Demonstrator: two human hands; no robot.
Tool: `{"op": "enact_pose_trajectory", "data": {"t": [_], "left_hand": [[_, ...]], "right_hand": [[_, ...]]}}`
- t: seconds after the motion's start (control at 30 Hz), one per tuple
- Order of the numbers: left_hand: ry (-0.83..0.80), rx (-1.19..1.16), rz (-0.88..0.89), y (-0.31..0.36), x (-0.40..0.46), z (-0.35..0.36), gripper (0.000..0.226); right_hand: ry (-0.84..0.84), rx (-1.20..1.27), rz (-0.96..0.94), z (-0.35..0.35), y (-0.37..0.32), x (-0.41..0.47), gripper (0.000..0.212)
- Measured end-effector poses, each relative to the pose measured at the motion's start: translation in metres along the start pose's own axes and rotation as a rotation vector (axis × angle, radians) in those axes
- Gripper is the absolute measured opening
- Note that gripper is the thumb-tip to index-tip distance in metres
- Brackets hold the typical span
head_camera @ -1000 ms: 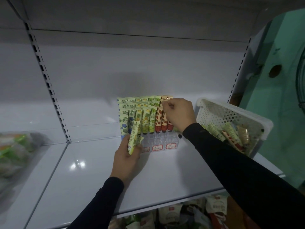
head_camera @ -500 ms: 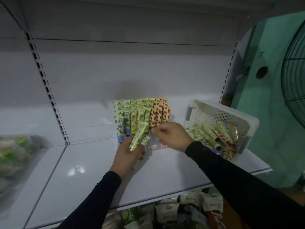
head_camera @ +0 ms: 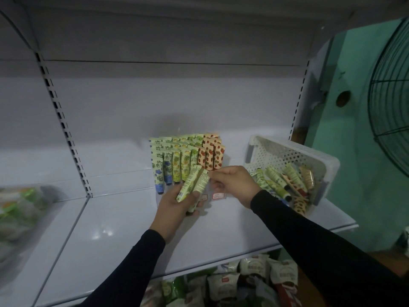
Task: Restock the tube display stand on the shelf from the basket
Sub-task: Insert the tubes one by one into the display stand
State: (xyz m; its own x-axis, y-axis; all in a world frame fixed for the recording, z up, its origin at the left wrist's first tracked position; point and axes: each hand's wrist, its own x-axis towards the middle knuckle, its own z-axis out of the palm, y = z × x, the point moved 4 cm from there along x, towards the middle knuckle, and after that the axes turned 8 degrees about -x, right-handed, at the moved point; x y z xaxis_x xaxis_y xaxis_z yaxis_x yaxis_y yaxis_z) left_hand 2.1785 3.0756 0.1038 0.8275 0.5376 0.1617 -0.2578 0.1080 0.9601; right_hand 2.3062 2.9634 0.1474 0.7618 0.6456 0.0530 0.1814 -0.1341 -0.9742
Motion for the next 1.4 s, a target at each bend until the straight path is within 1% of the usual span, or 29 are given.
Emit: {"op": "enact_pose_trajectory", "data": {"t": [0.27,0.37,0.47,0.63,0.77,0.87,0.97,1.1,1.2,1.3,1.4], "left_hand": [[0.008,-0.012,-0.025,-0.008,0.002,-0.004,0.021],[0.015,-0.042,-0.029,-0.009,0.002,-0.004,0.020],[0.022,-0.078,-0.034,-0.009,0.002,-0.003,0.020],[-0.008,-0.118,-0.025,-0.008,0.001,0.001,0.020],[0.000,-0.093,-0.011,-0.009,0.002,-0.001,0.019],[0.044,-0.005,0.016,-0.011,0.004,-0.010,0.018],[0.122,0.091,0.074,-0.010,0.002,-0.019,0.009],[0.184,0.219,0.119,-0.011,0.003,-0.032,0.010],[0.170,0.303,0.162,-0.009,0.002,-0.036,0.000],[0.150,0.294,0.136,-0.013,0.003,-0.038,0.011],[0.170,0.283,0.103,-0.017,0.004,-0.039,0.024]], "right_hand": [[0.029,0.012,0.029,-0.002,0.004,0.001,0.019],[-0.023,-0.009,0.014,0.000,0.003,-0.001,0.025],[-0.087,0.002,0.022,0.003,0.003,-0.002,0.026],[-0.096,0.031,0.031,0.006,0.008,0.000,0.028],[-0.099,0.103,0.013,0.005,0.007,0.001,0.026],[-0.041,0.109,-0.011,0.001,0.001,0.002,0.022],[0.045,0.072,-0.063,-0.007,-0.004,0.006,0.016],[0.207,-0.203,-0.185,-0.021,-0.006,0.015,0.015],[0.308,-0.303,-0.240,-0.030,-0.011,0.016,0.016],[0.380,-0.351,-0.285,-0.038,-0.019,0.016,0.019],[0.411,-0.359,-0.302,-0.044,-0.025,0.021,0.018]]}}
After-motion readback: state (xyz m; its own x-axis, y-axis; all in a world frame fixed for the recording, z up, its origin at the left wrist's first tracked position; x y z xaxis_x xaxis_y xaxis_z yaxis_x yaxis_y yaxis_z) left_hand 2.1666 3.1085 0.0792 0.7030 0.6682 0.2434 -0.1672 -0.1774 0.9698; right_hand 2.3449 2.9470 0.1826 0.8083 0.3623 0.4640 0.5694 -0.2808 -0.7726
